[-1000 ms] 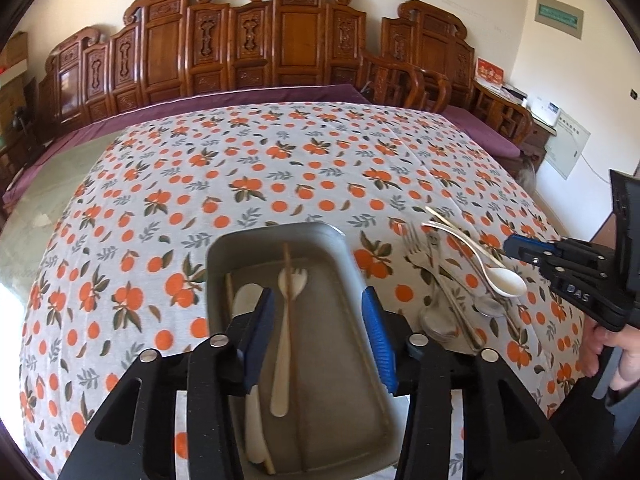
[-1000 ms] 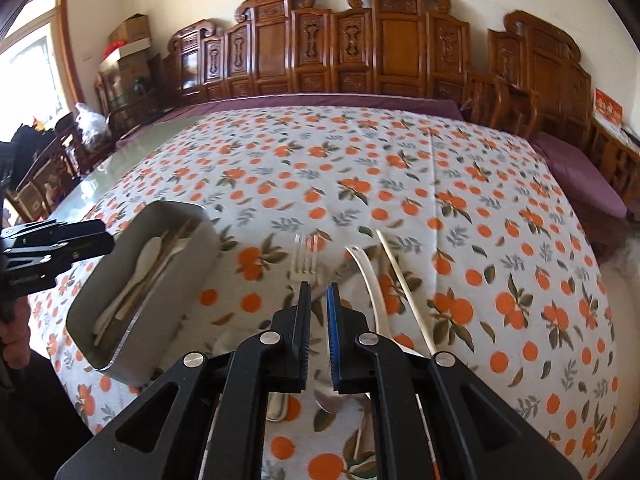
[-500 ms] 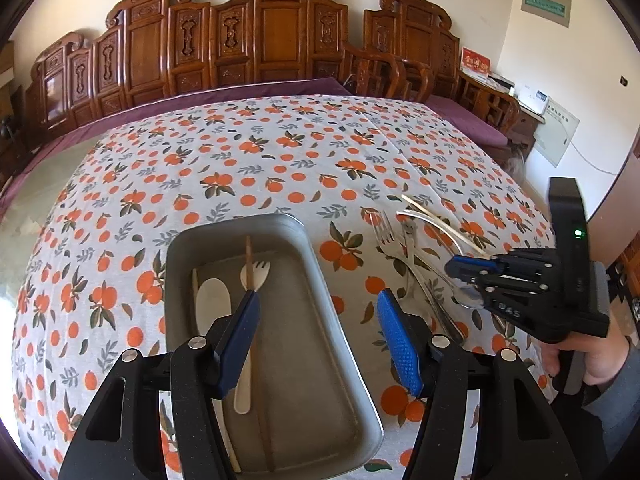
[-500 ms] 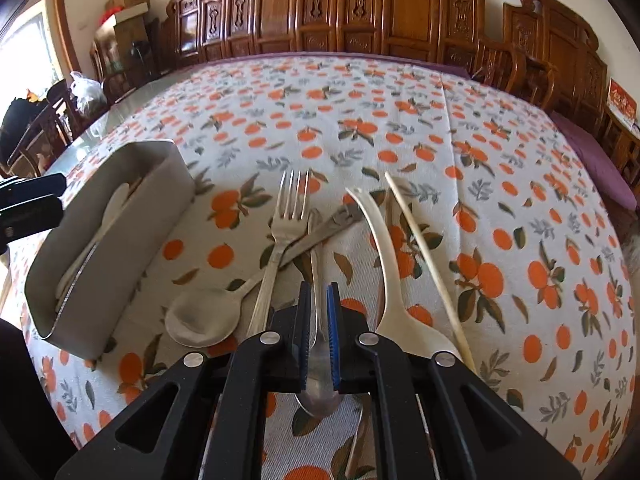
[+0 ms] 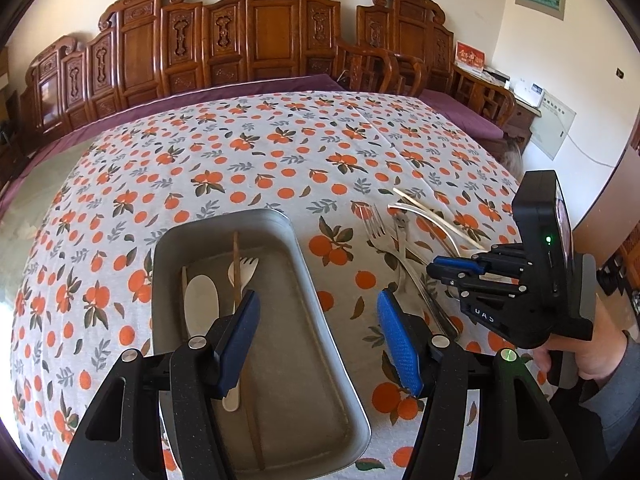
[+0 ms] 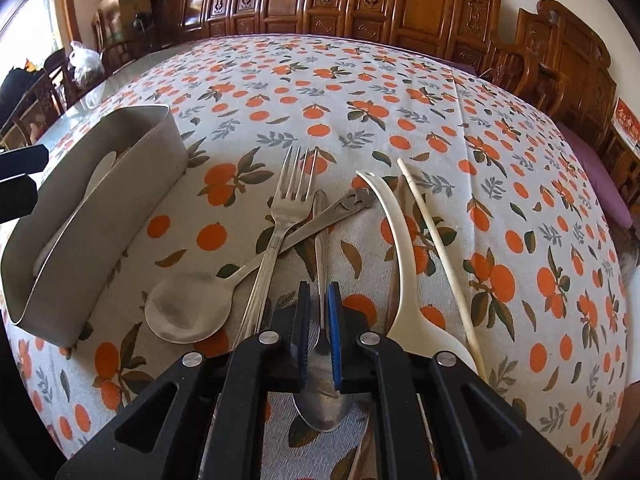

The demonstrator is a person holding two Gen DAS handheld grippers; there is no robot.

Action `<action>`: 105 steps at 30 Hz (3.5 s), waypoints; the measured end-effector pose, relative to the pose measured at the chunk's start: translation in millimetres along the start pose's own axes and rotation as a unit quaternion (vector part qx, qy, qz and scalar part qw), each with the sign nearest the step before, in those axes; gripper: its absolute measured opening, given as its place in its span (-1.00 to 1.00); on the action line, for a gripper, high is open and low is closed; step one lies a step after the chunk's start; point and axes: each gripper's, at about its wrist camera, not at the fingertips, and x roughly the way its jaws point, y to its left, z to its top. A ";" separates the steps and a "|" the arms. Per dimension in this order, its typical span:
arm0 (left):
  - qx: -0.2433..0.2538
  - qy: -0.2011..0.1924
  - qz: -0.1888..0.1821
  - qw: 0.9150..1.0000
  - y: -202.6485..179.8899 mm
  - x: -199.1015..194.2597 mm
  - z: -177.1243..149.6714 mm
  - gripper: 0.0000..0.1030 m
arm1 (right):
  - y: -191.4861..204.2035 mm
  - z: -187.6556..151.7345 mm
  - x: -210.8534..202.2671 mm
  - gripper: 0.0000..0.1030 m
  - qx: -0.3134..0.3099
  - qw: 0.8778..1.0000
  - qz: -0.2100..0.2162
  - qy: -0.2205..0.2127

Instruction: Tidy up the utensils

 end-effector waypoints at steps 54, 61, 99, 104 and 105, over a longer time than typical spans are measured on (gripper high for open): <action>0.043 -0.004 -0.027 0.999 -47.0 -6.0 -5.9 0.13 | -11.0 -71.5 -59.1 -0.41 0.013 1.000 0.018 0.005; 0.043 -0.003 -0.026 0.999 -46.0 -6.6 -7.1 0.13 | -10.0 -76.7 -52.6 -0.38 0.000 1.000 -0.007 0.014; 0.057 0.002 -0.026 0.998 -56.7 -3.1 -11.7 0.13 | -10.0 -84.1 -58.4 -0.30 -0.015 1.000 -0.010 0.011; 0.055 0.002 -0.025 0.998 -55.3 -3.9 -11.9 0.13 | -19.6 -83.9 -55.0 -0.55 0.006 1.000 0.005 0.011; 0.055 0.002 -0.025 0.998 -55.3 -3.9 -11.9 0.13 | -20.2 -83.5 -55.7 -0.78 0.008 1.000 0.007 0.009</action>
